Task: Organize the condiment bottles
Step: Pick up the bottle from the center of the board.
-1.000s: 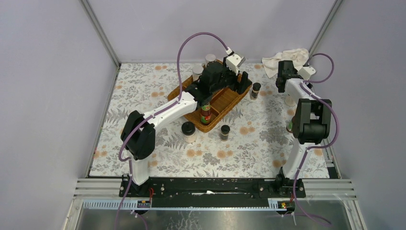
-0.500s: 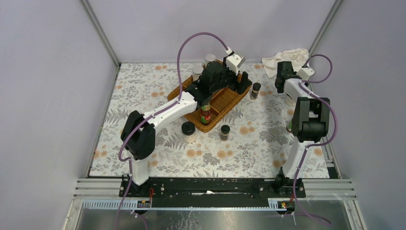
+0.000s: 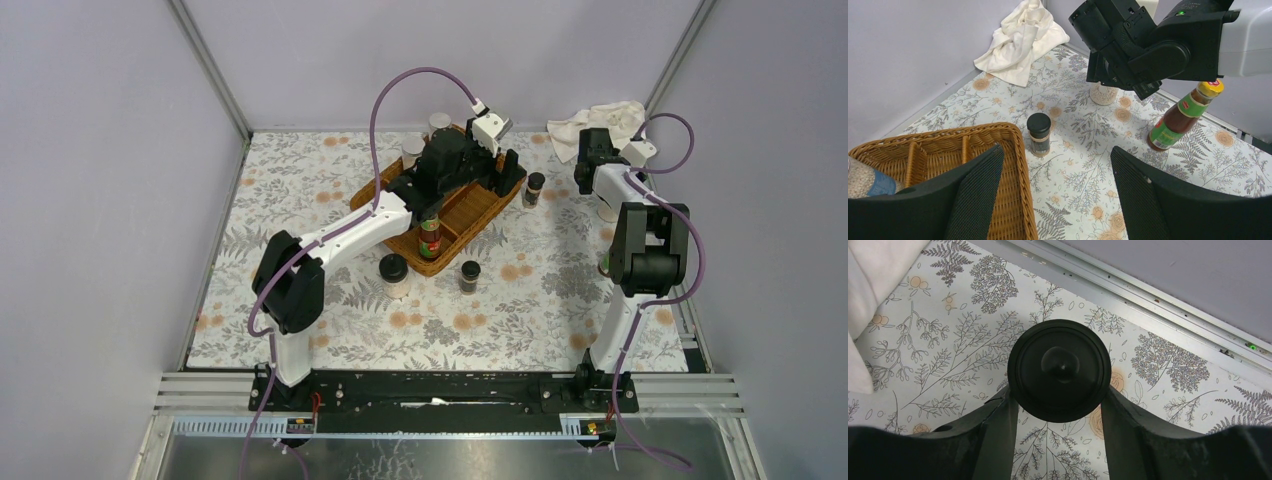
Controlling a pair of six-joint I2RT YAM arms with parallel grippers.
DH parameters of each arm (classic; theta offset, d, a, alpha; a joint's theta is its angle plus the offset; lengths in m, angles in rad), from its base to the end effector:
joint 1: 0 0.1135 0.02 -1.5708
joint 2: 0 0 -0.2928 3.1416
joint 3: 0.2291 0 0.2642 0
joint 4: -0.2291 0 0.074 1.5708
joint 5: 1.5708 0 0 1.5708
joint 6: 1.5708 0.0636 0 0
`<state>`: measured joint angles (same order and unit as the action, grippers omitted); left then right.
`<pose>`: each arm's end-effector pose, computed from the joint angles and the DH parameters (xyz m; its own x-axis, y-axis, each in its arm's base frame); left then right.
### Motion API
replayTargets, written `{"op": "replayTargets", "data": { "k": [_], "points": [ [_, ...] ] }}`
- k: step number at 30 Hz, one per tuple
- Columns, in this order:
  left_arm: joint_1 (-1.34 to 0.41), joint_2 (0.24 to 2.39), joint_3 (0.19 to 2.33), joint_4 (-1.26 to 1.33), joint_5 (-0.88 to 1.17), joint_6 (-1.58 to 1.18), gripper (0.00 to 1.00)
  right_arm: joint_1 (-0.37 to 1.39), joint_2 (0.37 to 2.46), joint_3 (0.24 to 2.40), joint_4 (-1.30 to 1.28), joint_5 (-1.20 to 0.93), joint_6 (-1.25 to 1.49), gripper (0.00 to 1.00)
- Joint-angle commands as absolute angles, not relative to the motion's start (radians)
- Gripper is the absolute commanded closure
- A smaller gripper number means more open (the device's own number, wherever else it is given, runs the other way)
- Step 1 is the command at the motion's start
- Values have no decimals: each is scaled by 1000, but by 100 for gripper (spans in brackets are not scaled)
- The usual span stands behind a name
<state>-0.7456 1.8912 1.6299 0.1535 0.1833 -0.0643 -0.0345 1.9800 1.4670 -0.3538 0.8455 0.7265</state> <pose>0.3683 -0.3559 0.3682 -0.1303 0.0343 -0.9909 0.7935 0.6029 -0.0835 0.4634 -0.0636 0.2196 -0.2327 0.4489 -0.8627 0.8850 0.4656 0.0036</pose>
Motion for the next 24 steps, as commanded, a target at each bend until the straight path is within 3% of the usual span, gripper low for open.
{"op": "replayTargets", "data": {
  "k": [1, 2, 4, 8, 12, 19, 24],
  "points": [
    [-756, 1878, 1624, 151, 189, -57, 16, -37, 1959, 1480, -348, 876, 726, 73],
    [-755, 1878, 1624, 150, 188, -57, 16, -37, 1959, 1480, -352, 874, 726, 64],
    [-758, 1876, 1623, 150, 186, -54, 16, -37, 1958, 1482, -358, 873, 726, 57],
    [-759, 1873, 1622, 151, 183, -53, 16, -37, 1949, 1483, -362, 871, 726, 33],
    [-760, 1875, 1622, 152, 184, -54, 16, -38, 1938, 1480, -362, 868, 724, 17],
    [-765, 1871, 1620, 150, 178, -49, 16, -37, 1938, 1489, -365, 877, 725, 9],
    [-767, 1872, 1618, 150, 173, -45, 16, -37, 1950, 1515, -375, 896, 727, 8]
  ]
}}
